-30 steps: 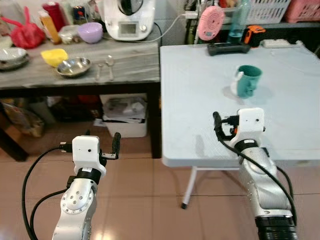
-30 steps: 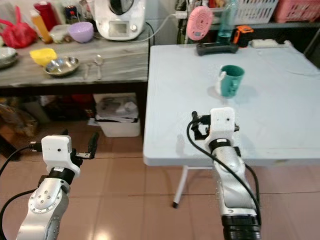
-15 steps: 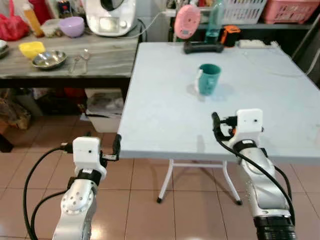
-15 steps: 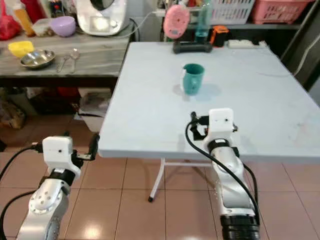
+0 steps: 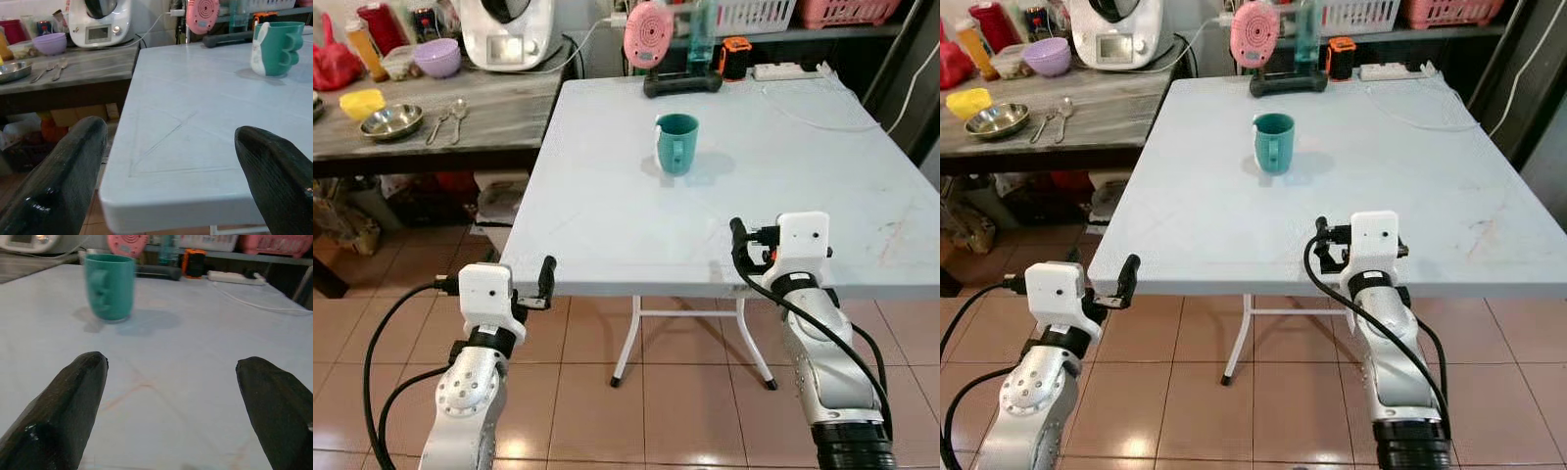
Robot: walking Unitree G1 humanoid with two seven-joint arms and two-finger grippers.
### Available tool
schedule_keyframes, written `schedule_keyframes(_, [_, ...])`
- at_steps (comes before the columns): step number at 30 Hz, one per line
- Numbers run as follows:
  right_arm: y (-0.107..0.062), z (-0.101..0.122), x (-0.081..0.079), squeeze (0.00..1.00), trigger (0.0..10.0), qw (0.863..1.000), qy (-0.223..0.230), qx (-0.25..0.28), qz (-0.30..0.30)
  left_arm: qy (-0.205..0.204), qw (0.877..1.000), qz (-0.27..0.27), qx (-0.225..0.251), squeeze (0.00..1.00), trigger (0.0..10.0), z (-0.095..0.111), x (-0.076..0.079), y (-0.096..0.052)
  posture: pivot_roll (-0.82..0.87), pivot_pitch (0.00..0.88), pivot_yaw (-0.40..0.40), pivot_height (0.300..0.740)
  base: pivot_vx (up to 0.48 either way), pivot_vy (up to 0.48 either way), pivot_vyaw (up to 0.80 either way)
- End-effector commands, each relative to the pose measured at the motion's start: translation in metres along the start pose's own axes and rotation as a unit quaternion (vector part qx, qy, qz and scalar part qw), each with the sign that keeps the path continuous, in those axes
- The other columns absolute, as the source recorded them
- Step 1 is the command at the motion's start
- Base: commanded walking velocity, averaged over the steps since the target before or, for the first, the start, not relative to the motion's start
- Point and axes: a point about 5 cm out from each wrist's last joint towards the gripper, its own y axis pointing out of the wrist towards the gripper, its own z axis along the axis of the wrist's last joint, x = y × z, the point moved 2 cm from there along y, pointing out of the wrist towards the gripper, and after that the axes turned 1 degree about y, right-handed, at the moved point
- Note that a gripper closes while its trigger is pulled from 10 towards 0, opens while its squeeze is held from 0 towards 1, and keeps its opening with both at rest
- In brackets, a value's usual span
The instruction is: Setting the table
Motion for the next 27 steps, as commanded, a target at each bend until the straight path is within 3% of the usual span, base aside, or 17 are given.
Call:
schedule_keyframes(1, [0.001,0.0039,-0.0058,0.0,10.0,1.0,0.0,0.009,0.01,0.001,1.0,0.0,0.01,0.0,10.0,0.0046,-0.003,-0.001,-0.11,0.086,0.076,0.74,0.319,0.0,0.0])
schedule_keyframes(27, [-0.0009,0.0045,-0.0085,0.0,10.0,1.0,-0.001,0.014,0.021,-0.01,0.999,-0.03,0.014,0.0,10.0,0.0049,0.0065,-0.0028,-0.11,0.086,0.071,0.74,0.414,0.0,0.0])
